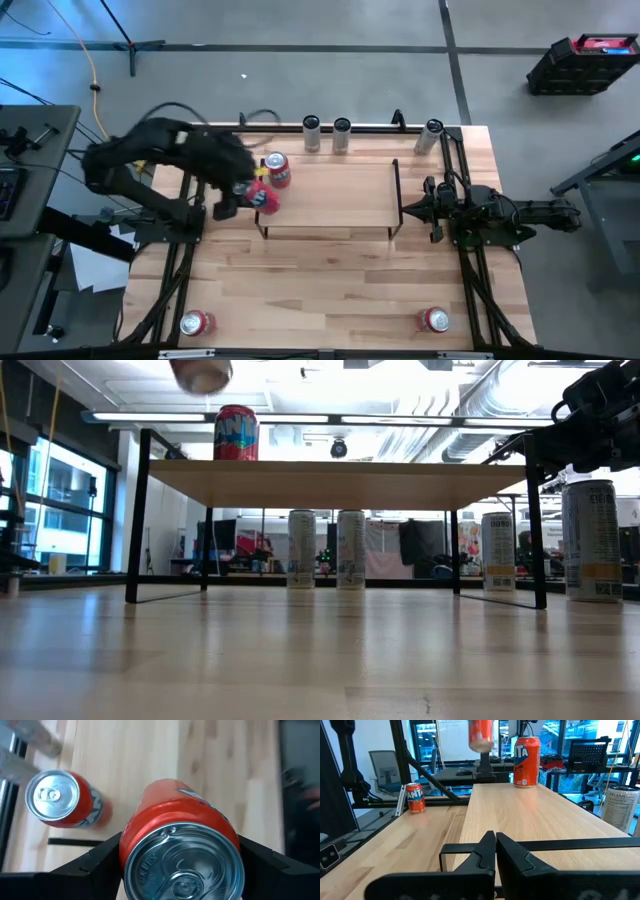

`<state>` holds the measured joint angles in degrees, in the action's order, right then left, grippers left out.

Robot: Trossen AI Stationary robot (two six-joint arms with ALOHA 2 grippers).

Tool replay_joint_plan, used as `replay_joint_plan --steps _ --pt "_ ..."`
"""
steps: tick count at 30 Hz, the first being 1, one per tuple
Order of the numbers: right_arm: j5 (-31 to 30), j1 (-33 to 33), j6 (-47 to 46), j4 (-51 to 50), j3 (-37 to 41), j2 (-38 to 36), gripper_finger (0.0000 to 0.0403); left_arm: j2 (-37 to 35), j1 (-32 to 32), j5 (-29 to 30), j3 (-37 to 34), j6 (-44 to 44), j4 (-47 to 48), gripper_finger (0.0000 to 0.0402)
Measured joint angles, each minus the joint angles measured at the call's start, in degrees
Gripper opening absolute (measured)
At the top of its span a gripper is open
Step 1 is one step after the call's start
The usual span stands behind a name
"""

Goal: Place canned beverage on shelf
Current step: Put the red soda can on the shelf aligned with the other red soda can

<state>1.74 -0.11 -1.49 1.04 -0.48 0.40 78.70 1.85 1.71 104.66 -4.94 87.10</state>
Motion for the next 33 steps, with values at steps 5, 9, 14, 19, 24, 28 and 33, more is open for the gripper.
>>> replay_joint_plan --steps 5,9,14,19,24,28,33 --pt "0.0 -0.01 0.01 0.0 -0.01 0.0 0.0 5.84 -0.02 0.79 4.18 2.68 2.64 0.0284" --pt "0.0 0.0 0.01 0.0 -0.01 0.0 0.0 7.84 0.04 0.19 5.87 3.75 2.76 0.0284" --pt "0.0 0.0 0.01 0.0 0.0 0.0 0.0 8.99 -0.41 2.21 5.84 2.42 2.91 0.0284" --pt "0.0 -0.01 -0.01 0.0 -0.01 0.0 0.0 10.66 -0.35 2.26 5.83 -0.2 2.92 0.0284" --pt "0.0 0.01 0.01 0.0 -0.01 0.0 0.0 12.16 -0.31 1.56 5.77 -0.43 2.9 0.0284" --pt "0.0 0.01 0.01 0.0 0.0 0.0 0.0 12.69 -0.65 1.05 2.77 -4.46 2.94 0.0284" --pt "0.0 0.01 0.0 0.0 0.0 0.0 0.0 12.76 -0.7 0.14 0.09 -9.38 2.94 0.0284"
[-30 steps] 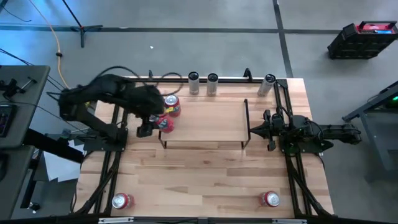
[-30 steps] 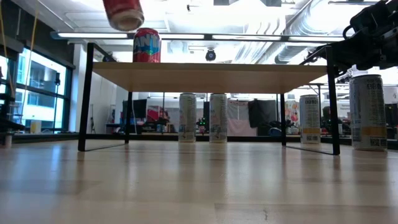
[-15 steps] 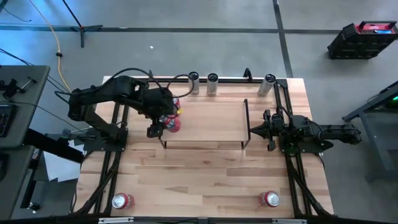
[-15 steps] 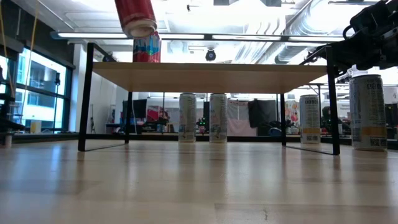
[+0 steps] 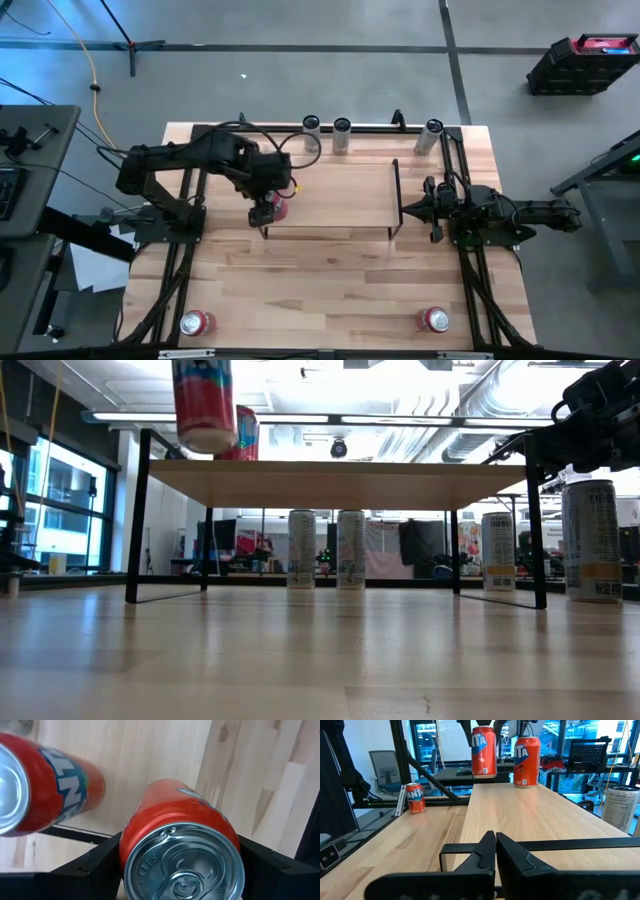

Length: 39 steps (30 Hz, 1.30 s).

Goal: Place canned beverage on shelf
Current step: Put the red soda can on the shelf aligned with the other red soda can

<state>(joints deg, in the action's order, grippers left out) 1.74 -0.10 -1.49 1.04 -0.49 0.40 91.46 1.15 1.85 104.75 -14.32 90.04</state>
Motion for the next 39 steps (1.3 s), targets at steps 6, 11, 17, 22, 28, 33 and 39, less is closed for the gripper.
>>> replay_joint_plan --steps 6,11,17,22,28,33,39 --pt "0.0 -0.02 0.01 0.0 0.01 0.0 0.0 -0.02 -1.01 3.0 -0.03 -2.06 -0.03 0.0284" --pt "0.0 0.0 0.0 0.0 0.0 0.0 0.0 -0.02 -2.75 2.93 -0.03 -2.08 -0.06 0.0284" --pt "0.0 -0.02 0.01 0.0 0.0 0.0 0.0 -0.02 -1.9 2.98 -0.03 1.54 -0.04 0.0284" --pt "0.0 0.0 0.01 0.0 0.0 0.0 0.0 -0.02 0.56 0.56 -0.03 6.48 -0.04 0.0284" --pt "0.0 -0.02 0.01 0.0 0.0 0.0 0.0 0.04 -0.2 0.85 -0.03 7.6 -0.02 0.0283" --pt "0.0 -0.01 0.01 0.0 0.0 0.0 0.0 0.72 -0.24 1.0 -0.05 12.37 -0.15 0.0283" --pt "0.0 -0.02 0.01 0.0 0.0 0.0 0.0 0.63 -0.43 1.44 -0.05 13.46 -0.01 0.0283"
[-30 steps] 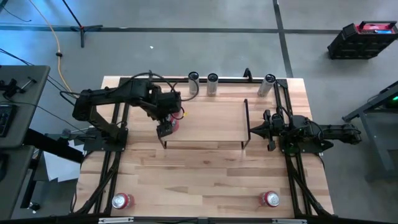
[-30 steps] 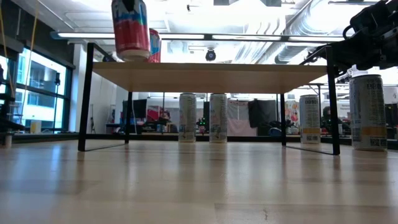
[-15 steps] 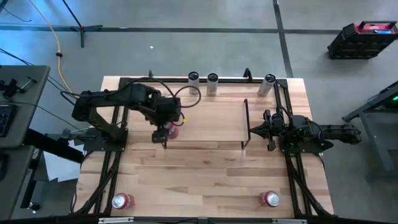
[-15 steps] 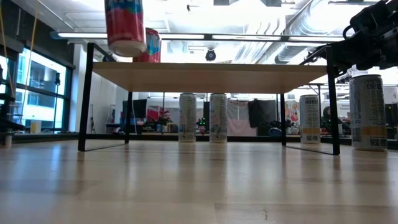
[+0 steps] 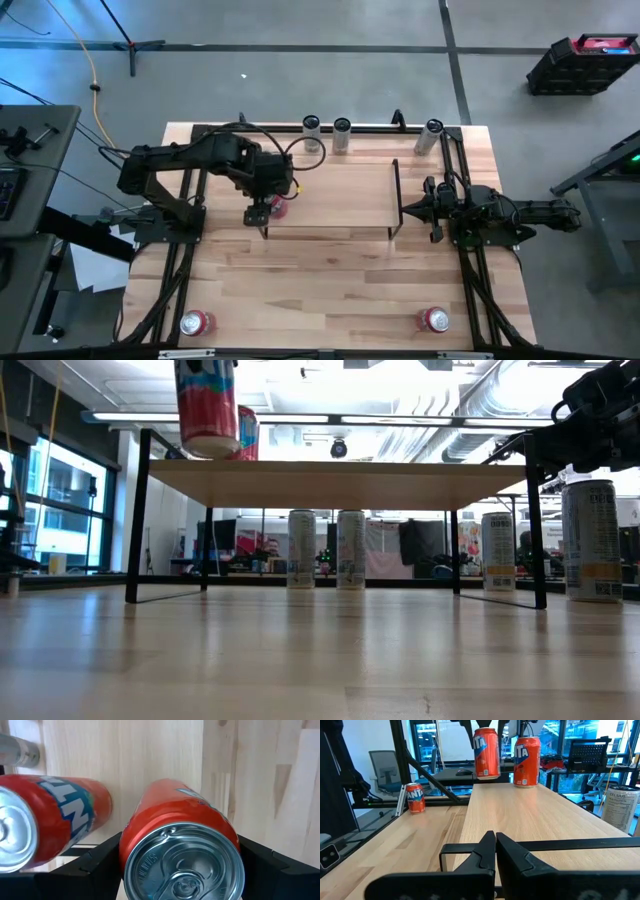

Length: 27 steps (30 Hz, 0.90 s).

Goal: Place canned beverage on shelf
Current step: Put the red soda can on the shelf aligned with the other red soda can

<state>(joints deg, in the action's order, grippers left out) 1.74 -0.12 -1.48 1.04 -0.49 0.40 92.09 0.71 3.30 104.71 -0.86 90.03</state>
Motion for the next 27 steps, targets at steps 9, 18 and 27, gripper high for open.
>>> replay_joint_plan --steps 9,18,27 --pt "0.0 0.01 0.0 0.0 0.0 0.0 0.0 2.78 -0.14 0.21 0.02 -0.35 0.01 0.0283" --pt "0.0 0.01 -0.01 0.0 0.0 0.0 0.0 3.89 -1.49 -1.52 0.02 0.68 -0.08 0.0286" --pt "0.0 0.01 0.0 0.0 0.02 0.0 0.0 4.07 -1.95 -2.13 0.02 0.52 -0.03 0.0308"
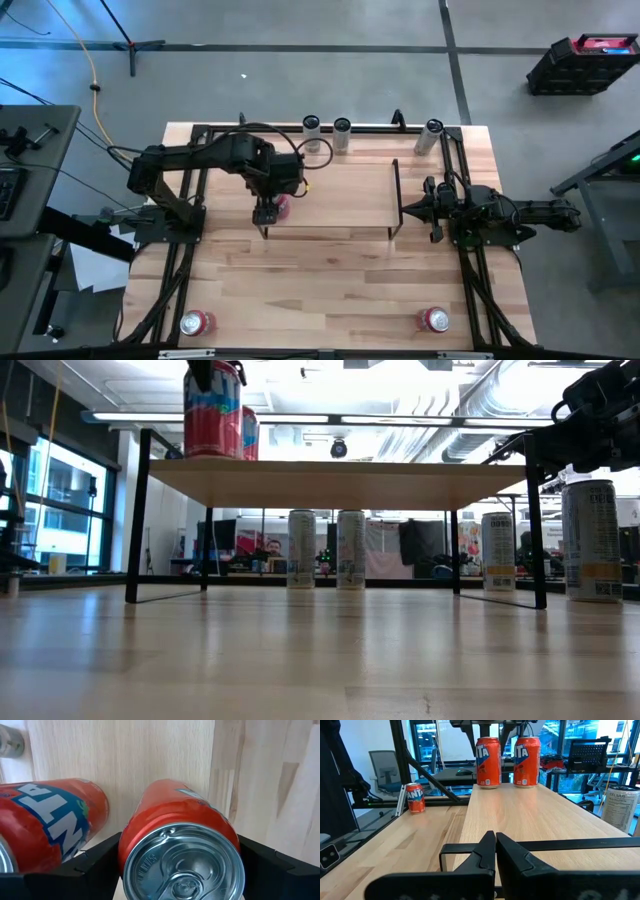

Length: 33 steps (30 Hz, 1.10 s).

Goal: Place canned beverage on shelf
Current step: Put the red soda can on the shelf aligned with the other red soda can

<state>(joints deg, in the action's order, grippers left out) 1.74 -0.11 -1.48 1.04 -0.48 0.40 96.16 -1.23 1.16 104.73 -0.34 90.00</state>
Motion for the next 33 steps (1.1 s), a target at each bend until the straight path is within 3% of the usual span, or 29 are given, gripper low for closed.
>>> replay_joint_plan --steps 16,33 --pt "0.0 -0.01 0.0 0.0 -0.01 0.0 0.0 -0.11 -0.68 -0.5 0.04 -1.94 -0.04 0.035" --pt "0.0 0.01 0.0 0.0 -0.01 0.0 0.0 -6.2 -0.5 1.23 0.07 -3.15 0.03 0.0351"
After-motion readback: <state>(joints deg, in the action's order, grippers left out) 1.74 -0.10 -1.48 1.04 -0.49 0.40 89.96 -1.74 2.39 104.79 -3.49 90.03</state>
